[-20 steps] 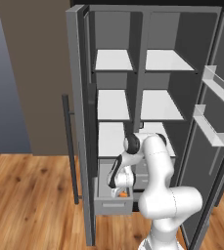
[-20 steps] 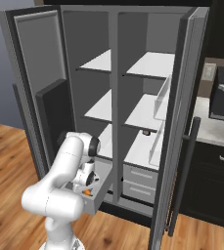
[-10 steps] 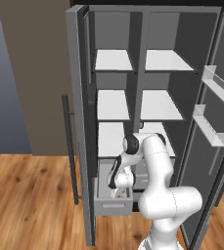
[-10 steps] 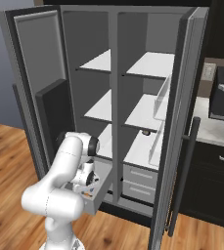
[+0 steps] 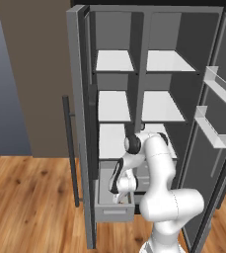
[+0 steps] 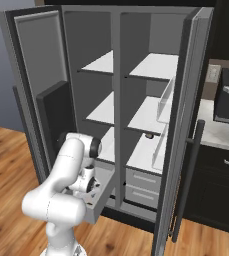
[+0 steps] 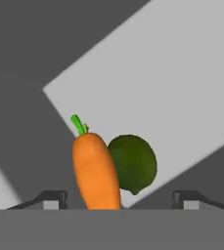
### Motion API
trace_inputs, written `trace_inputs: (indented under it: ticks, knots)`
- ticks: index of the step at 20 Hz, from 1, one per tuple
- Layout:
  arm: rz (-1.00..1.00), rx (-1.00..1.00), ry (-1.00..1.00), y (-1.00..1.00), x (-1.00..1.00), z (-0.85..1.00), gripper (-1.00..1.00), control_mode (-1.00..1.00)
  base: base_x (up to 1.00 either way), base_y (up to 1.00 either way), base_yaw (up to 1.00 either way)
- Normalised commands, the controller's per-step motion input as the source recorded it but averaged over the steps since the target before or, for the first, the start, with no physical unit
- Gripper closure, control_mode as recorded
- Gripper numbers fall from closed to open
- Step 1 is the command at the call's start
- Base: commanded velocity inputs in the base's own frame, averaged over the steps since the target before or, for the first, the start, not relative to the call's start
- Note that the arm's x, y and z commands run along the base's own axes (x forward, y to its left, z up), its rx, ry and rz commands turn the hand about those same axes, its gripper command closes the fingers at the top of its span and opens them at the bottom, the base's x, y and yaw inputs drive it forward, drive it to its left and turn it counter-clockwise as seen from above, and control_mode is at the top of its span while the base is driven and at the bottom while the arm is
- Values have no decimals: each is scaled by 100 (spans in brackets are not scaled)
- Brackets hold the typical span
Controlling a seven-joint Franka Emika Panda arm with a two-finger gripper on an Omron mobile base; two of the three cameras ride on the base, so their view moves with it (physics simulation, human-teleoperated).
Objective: Take the lime and carrot from the fridge shelf and place them in the freezer drawer to begin freezing them.
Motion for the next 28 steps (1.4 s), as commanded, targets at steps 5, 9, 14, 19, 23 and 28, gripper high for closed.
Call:
trace_inputs:
  ticks: [5, 9, 14, 19, 23, 28]
  knots:
    - [0, 0, -6, 0, -12, 38, -100, -100, 0, 0, 0]
    - [0, 0, -5, 0, -19, 53, -100, -100, 0, 0, 0]
    - [0, 1, -2, -20, -7, 58, -100, -100, 0, 0, 0]
    - [0, 2, 0, -29, 0, 47, -100, -100, 0, 0, 0]
    - [0, 1, 0, -22, 0, 44, -100, -100, 0, 0, 0]
    - [0, 0, 0, -13, -3, 11, -100, -100, 0, 0, 0]
